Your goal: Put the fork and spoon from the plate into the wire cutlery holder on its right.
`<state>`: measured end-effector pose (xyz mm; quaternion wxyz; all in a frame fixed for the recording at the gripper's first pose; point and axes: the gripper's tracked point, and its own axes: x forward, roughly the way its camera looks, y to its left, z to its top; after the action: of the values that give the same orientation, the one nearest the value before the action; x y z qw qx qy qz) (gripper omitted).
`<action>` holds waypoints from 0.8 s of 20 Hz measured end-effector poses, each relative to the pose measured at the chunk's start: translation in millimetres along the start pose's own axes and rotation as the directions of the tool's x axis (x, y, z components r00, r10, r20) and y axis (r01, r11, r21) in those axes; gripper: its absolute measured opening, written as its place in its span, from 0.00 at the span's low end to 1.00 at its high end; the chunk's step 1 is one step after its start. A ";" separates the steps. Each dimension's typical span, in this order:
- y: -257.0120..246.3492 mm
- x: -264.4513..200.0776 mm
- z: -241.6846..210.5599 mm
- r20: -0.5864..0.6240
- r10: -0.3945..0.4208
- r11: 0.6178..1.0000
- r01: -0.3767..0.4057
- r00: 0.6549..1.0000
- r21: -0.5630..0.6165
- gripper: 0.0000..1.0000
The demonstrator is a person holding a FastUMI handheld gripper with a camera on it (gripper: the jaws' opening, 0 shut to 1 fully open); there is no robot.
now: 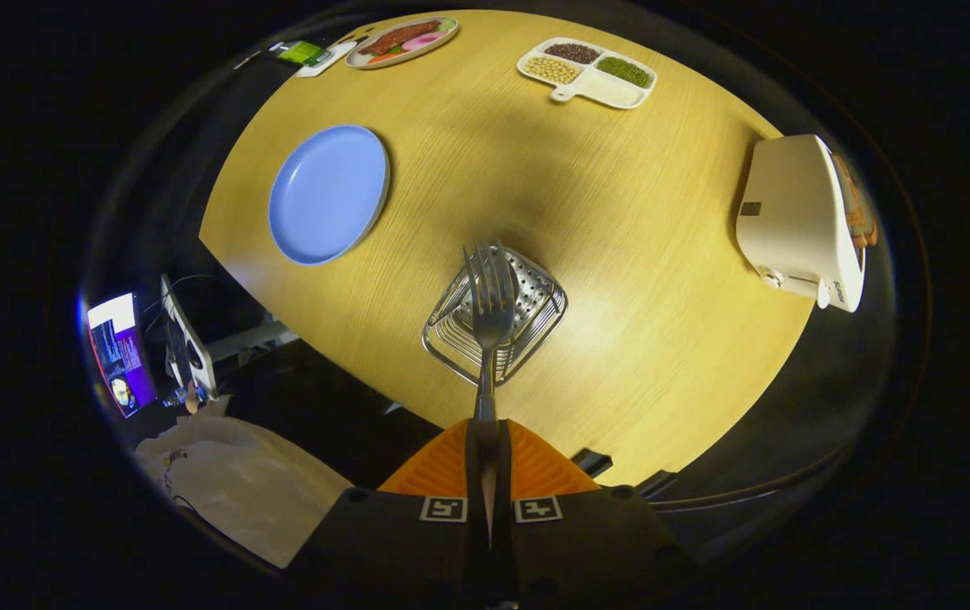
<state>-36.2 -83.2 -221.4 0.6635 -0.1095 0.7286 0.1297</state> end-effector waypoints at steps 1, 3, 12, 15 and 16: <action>1.0 1.9 -4.6 -0.035 0.006 1.000 -0.007 0.999 -0.012 0.06; -0.9 3.2 -13.6 -0.097 0.006 0.999 -0.010 0.995 -0.036 0.06; -8.7 14.8 1.3 -0.152 0.064 0.996 -0.054 0.986 0.069 0.09; -8.6 15.6 8.3 -0.122 0.072 0.995 -0.063 0.990 0.083 0.18; -8.2 13.5 9.4 -0.103 0.075 0.994 -0.067 0.992 0.081 0.20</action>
<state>-25.9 -87.7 -236.0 0.6226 -0.0645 0.7707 0.1192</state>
